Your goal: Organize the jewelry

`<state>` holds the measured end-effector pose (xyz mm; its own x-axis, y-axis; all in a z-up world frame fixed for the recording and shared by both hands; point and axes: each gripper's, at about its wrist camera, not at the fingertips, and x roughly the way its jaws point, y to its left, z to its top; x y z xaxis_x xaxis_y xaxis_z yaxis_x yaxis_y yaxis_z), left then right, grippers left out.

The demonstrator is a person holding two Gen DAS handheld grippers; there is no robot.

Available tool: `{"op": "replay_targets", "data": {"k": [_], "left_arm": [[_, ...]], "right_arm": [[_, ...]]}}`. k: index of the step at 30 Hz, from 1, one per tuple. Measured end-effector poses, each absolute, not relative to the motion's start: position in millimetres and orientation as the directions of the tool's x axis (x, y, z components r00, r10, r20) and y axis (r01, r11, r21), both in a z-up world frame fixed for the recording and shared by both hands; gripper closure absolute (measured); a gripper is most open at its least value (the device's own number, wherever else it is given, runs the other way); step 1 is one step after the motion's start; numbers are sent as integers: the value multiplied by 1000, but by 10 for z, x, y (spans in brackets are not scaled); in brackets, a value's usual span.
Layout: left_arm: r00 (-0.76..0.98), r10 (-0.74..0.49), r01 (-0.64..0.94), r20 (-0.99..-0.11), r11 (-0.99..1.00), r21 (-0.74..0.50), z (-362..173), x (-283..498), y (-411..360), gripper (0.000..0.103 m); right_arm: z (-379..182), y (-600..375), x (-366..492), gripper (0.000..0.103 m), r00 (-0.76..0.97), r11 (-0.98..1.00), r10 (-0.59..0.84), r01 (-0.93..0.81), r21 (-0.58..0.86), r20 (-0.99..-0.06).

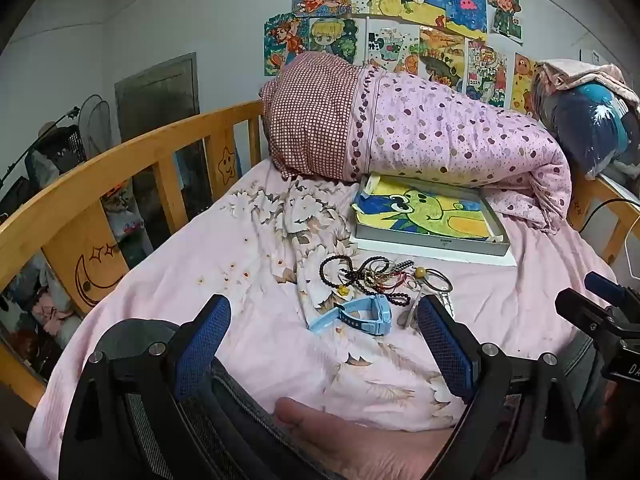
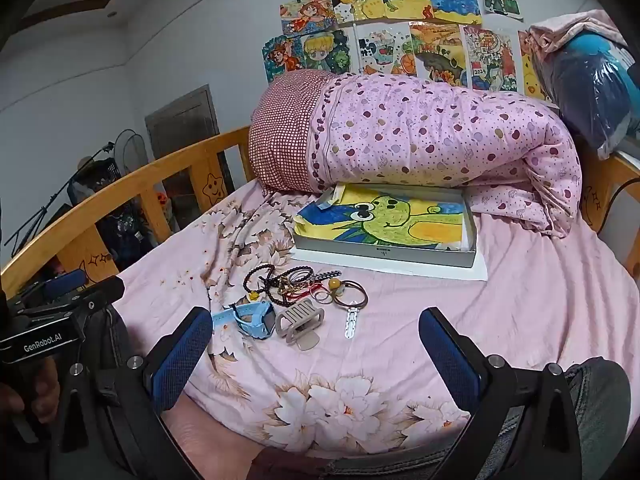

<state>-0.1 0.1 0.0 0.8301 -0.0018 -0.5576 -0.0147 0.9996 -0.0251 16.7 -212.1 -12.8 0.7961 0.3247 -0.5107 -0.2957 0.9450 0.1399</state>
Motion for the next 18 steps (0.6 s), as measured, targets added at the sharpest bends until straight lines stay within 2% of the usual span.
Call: {"op": "replay_targets", "data": {"k": [18], "left_arm": [[827, -2, -15, -562, 1000, -25, 0, -1, 0, 12]], "right_arm": [[-131, -2145, 167, 0, 793, 944, 327, -295, 147, -513]]}}
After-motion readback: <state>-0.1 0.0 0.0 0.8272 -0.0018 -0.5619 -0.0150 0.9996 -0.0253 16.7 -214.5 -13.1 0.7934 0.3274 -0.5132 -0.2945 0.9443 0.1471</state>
